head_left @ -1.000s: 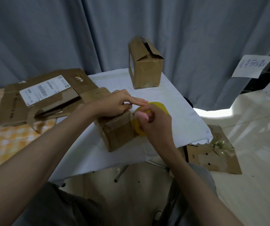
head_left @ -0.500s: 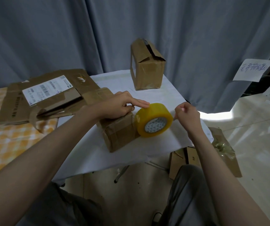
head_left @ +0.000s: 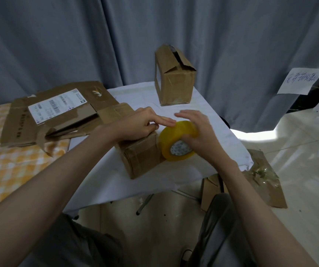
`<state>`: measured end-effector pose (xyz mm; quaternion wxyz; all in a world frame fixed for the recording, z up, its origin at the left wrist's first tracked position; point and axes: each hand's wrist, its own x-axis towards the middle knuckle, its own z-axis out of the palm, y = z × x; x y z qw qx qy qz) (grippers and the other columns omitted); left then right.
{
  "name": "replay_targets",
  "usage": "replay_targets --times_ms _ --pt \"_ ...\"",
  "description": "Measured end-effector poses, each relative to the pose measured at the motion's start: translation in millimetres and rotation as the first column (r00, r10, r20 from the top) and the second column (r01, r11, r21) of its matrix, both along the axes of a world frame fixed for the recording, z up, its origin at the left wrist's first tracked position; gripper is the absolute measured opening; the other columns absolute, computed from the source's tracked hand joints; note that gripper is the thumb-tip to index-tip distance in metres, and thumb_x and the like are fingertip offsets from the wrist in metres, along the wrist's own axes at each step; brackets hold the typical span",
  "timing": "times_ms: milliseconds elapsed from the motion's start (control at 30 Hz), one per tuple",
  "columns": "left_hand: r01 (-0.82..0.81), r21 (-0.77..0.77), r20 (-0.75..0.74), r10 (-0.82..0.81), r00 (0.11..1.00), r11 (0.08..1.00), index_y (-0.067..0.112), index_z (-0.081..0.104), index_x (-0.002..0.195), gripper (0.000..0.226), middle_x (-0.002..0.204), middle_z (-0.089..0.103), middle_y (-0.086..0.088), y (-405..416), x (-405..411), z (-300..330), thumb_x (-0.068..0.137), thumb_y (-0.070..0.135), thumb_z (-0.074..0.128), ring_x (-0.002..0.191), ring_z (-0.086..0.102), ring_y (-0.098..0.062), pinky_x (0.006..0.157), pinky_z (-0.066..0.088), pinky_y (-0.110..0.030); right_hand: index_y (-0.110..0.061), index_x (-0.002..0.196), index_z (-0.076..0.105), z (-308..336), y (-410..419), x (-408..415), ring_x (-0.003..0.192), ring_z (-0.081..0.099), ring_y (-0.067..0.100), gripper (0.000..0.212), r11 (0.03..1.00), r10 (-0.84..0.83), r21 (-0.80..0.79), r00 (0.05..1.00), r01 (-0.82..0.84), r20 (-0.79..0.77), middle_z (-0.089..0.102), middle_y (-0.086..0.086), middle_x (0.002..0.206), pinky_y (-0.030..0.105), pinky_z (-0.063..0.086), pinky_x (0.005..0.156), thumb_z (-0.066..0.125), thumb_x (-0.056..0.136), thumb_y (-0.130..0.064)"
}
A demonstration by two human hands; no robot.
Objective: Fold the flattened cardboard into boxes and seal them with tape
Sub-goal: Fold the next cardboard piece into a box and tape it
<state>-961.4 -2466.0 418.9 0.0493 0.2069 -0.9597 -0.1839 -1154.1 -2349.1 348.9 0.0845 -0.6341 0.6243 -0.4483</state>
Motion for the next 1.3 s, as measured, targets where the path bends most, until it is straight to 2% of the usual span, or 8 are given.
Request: replay_targets --times_ms 100,233,500,767,1000,1067,1167,1300 --pt "-0.037 -0.009 -0.040 0.037 0.999 0.999 0.034 0.061 0.132 0.044 0.094 0.048 0.030 5 1 3 0.099 0.006 0.053 0.092 0.045 -0.008 0.080 0.035 -0.012 -0.022 0.135 0.055 -3 -10 9 0.119 0.050 0.026 0.065 0.990 0.035 0.138 0.973 -0.004 -0.227 0.058 0.002 0.130 0.046 0.042 0.100 0.070 0.072 -0.012" --pt "-0.024 -0.129 -0.207 -0.004 0.978 0.991 0.020 0.074 0.111 0.028 0.104 0.070 0.008 13 13 0 0.093 0.010 0.055 0.096 0.059 -0.011 0.084 0.052 -0.031 -0.023 0.131 0.056 8 -20 5 0.120 0.047 0.026 0.056 0.969 0.092 0.245 0.960 -0.026 -0.266 0.055 0.003 0.131 0.043 0.043 0.098 0.067 0.079 -0.002" --pt "0.037 -0.200 -0.166 -0.071 0.984 0.979 0.021 0.070 0.104 0.025 0.103 0.065 0.009 24 29 -11 0.092 0.026 0.048 0.093 0.057 -0.006 0.081 0.051 -0.032 -0.021 0.113 0.063 16 -31 -13 0.113 0.054 0.027 0.058 0.966 0.172 0.227 0.962 -0.122 -0.214 0.062 0.002 0.117 0.048 0.048 0.094 0.056 0.067 0.013" --pt "0.050 -0.270 -0.092 -0.077 0.993 0.962 0.028 0.065 0.094 0.026 0.092 0.064 0.013 27 30 -13 0.091 0.035 0.040 0.091 0.052 -0.008 0.073 0.050 -0.036 -0.020 0.113 0.062 20 -24 -23 0.113 0.054 0.024 0.061 0.964 0.163 0.227 0.981 -0.135 -0.107 0.060 -0.004 0.116 0.047 0.048 0.096 0.043 0.059 0.000" --pt "-0.079 -0.082 -0.008 0.078 0.997 0.994 0.020 0.072 0.101 0.032 0.095 0.069 0.005 25 13 5 0.101 0.039 0.046 0.085 0.058 -0.008 0.078 0.050 -0.029 -0.032 0.119 0.049 17 -11 -25 0.117 0.047 0.026 0.057 0.939 0.124 0.328 0.991 -0.102 -0.046 0.050 -0.001 0.122 0.052 0.045 0.098 0.060 0.071 -0.003" --pt "-0.182 -0.098 -0.008 0.183 0.983 0.978 0.023 0.072 0.111 0.039 0.106 0.070 0.007 27 3 7 0.098 0.051 0.049 0.095 0.058 -0.007 0.085 0.045 -0.021 -0.031 0.126 0.046 15 -4 -26 0.116 0.043 0.026 0.058 0.927 0.085 0.371 0.995 -0.059 -0.054 0.045 0.001 0.122 0.049 0.043 0.097 0.069 0.075 -0.015" --pt "-0.258 -0.361 0.102 0.313 0.944 0.896 0.029 0.075 0.110 0.075 0.105 0.072 0.010 35 -16 1 0.084 0.083 0.030 0.111 0.056 -0.012 0.114 0.023 -0.040 -0.024 0.133 0.044 15 10 -31 0.115 0.042 0.021 0.063 0.933 0.046 0.360 0.996 -0.013 -0.083 0.041 -0.001 0.120 0.036 0.040 0.091 0.071 0.077 -0.032" --pt "-0.318 -0.424 0.119 0.401 0.909 0.848 0.026 0.073 0.115 0.093 0.113 0.071 0.002 44 -33 -10 0.077 0.091 0.020 0.123 0.050 -0.018 0.120 0.007 -0.045 -0.021 0.127 0.049 16 28 -36 0.112 0.048 0.016 0.053 0.952 0.057 0.303 0.997 -0.037 -0.055 0.050 0.001 0.122 0.020 0.041 0.082 0.076 0.081 -0.015"
